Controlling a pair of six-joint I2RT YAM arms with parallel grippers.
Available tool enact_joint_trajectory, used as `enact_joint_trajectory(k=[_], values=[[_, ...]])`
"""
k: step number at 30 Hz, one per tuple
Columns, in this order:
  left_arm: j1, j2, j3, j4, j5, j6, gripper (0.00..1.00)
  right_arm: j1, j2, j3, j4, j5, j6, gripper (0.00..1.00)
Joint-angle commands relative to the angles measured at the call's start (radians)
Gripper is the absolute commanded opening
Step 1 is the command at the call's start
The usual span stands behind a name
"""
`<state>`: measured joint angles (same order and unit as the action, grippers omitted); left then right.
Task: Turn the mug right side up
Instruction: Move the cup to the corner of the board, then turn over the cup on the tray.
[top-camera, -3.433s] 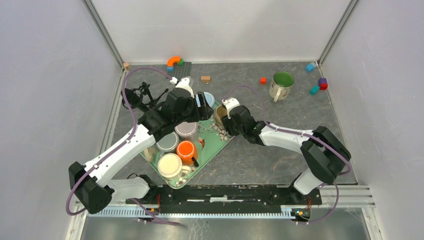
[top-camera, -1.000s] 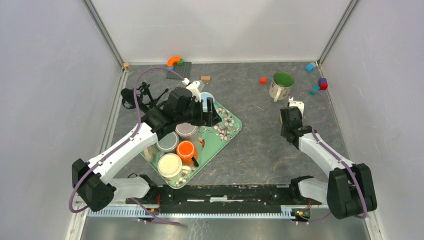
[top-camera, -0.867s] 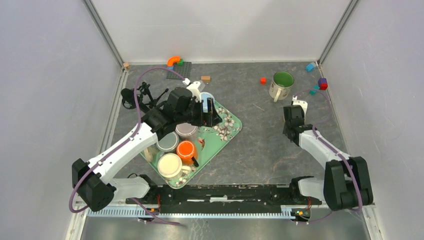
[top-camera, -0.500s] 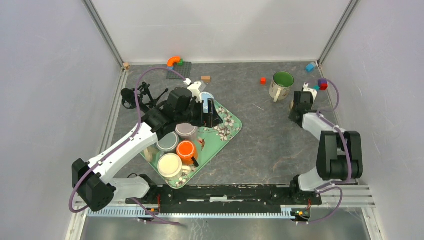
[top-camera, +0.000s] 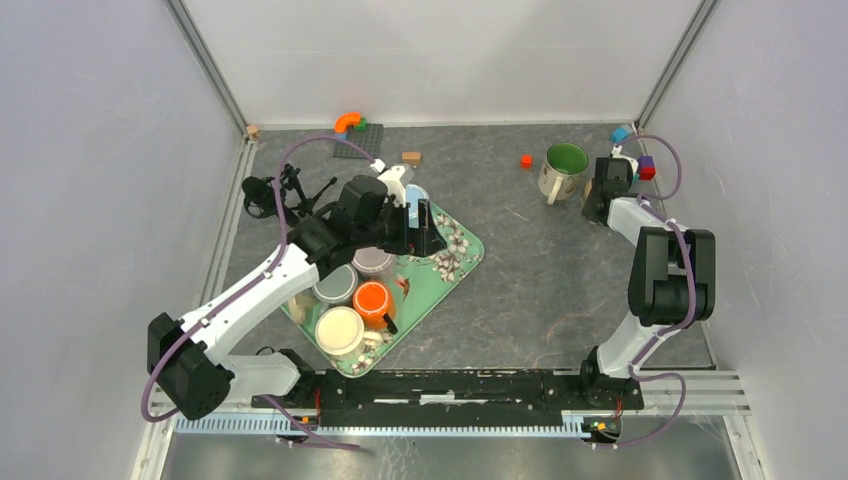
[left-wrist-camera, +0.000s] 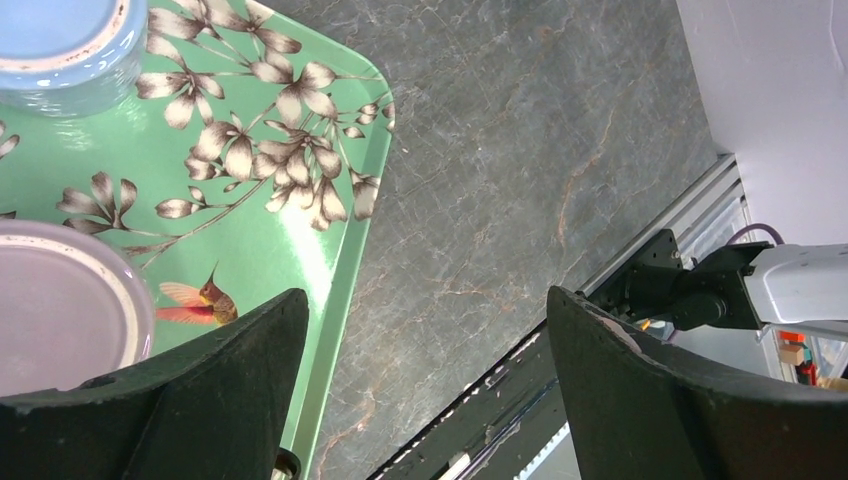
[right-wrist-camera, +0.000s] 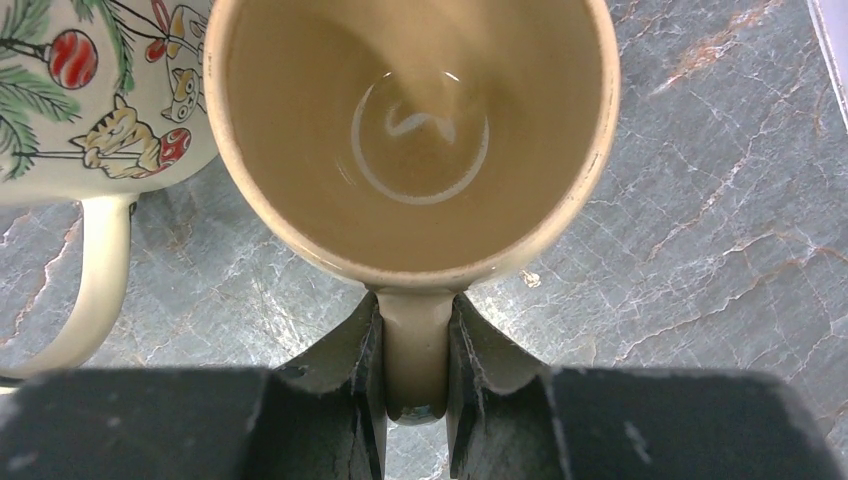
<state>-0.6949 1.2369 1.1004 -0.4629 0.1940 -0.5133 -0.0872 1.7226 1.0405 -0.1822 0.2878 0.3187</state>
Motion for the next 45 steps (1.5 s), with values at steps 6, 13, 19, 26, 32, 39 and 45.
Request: enact_joint_trajectory(k=[6,13,19,26,32,39,45], values=[[0.006,0.004,-0.029,0.052,0.047,0.062,0.98,-0.005,0.005,0.069,0.038,0.023,-0.030,0.37],[0.006,0.001,-0.039,0.063,0.058,0.059,1.00,-0.006,0.008,0.104,0.006,0.020,-0.038,0.51],[0.006,0.007,-0.042,0.072,0.065,0.050,1.00,-0.006,-0.023,0.100,-0.027,0.031,-0.044,0.68],[0.006,0.005,-0.040,0.063,0.059,0.057,1.00,-0.007,-0.132,0.044,-0.061,0.023,-0.042,0.87],[0.006,-0.028,-0.040,0.018,-0.022,0.033,1.00,-0.004,-0.322,-0.074,-0.078,-0.041,-0.042,0.98],[0.006,-0.092,-0.085,-0.028,-0.181,0.005,1.00,0.081,-0.516,-0.175,-0.101,-0.103,-0.050,0.98],[0.056,0.030,0.004,-0.022,-0.289,-0.011,1.00,0.267,-0.613,-0.232,-0.096,-0.143,-0.023,0.98]])
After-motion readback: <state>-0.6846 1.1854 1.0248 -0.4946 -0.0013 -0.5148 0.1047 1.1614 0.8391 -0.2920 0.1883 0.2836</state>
